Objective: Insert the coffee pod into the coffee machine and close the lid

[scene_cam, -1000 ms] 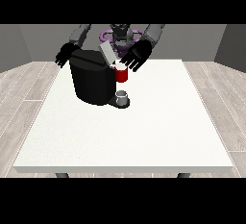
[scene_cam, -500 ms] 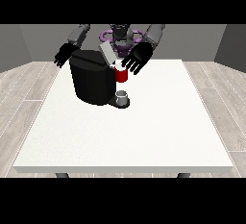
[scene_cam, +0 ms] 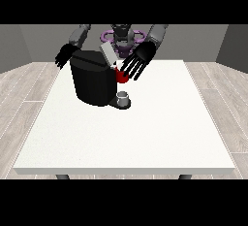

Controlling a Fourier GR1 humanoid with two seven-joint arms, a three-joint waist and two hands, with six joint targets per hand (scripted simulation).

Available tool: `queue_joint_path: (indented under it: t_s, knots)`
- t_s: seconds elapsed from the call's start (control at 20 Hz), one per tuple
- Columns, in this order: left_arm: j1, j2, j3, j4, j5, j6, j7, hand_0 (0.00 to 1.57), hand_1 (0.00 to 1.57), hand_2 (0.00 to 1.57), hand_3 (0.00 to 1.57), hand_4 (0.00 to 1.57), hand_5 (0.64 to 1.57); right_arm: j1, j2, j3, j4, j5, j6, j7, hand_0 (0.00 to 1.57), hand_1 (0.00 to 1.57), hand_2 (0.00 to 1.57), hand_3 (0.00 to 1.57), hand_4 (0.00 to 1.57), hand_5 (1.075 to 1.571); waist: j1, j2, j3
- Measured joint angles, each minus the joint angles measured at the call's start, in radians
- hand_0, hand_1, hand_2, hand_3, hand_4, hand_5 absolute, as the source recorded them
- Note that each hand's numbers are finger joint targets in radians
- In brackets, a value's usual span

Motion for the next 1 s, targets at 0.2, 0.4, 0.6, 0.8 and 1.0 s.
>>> queue_joint_path:
  t_s: [0.2, 0.4, 0.6, 0.8, 1.0]
  knots:
    - [0.002, -0.040, -0.011, -0.009, -0.006, -0.016, 0.032, 0.00, 0.00, 0.00, 0.00, 0.00, 1.571, 0.002, 0.012, -0.006, 0.037, 0.006, -0.022, -0.002, 0.00, 0.00, 0.00, 0.00, 0.38, 1.571, 0.024, -0.034, -0.0008]
    - [0.014, -0.040, -0.011, -0.020, -0.006, -0.039, 0.028, 0.00, 0.00, 0.00, 0.00, 0.00, 1.571, 0.014, 0.010, -0.019, 0.059, 0.002, -0.027, -0.023, 0.00, 0.00, 0.00, 0.00, 0.41, 1.571, 0.047, -0.059, -0.0012]
    - [0.057, -0.067, -0.011, -0.038, -0.005, -0.032, 0.033, 0.00, 0.00, 0.00, 0.00, 0.00, 1.571, 0.059, 0.014, -0.024, 0.079, -0.006, -0.018, -0.048, 0.00, 0.00, 0.00, 0.00, 0.43, 1.571, 0.066, -0.106, -0.0014]
    - [0.101, -0.105, 0.030, -0.052, 0.048, -0.036, 0.033, 0.00, 0.00, 0.00, 0.00, 0.00, 1.571, 0.084, 0.005, -0.042, 0.090, -0.024, -0.009, -0.045, 0.00, 0.00, 0.00, 0.00, 0.43, 1.571, 0.097, -0.156, -0.0016]
    - [0.162, -0.177, 0.125, -0.059, 0.164, -0.021, 0.027, 0.00, 0.00, 0.00, 0.00, 0.26, 1.571, 0.135, 0.001, -0.054, 0.095, -0.031, -0.008, -0.046, 0.00, 0.00, 0.00, 0.00, 0.40, 1.571, 0.136, -0.234, -0.0022]
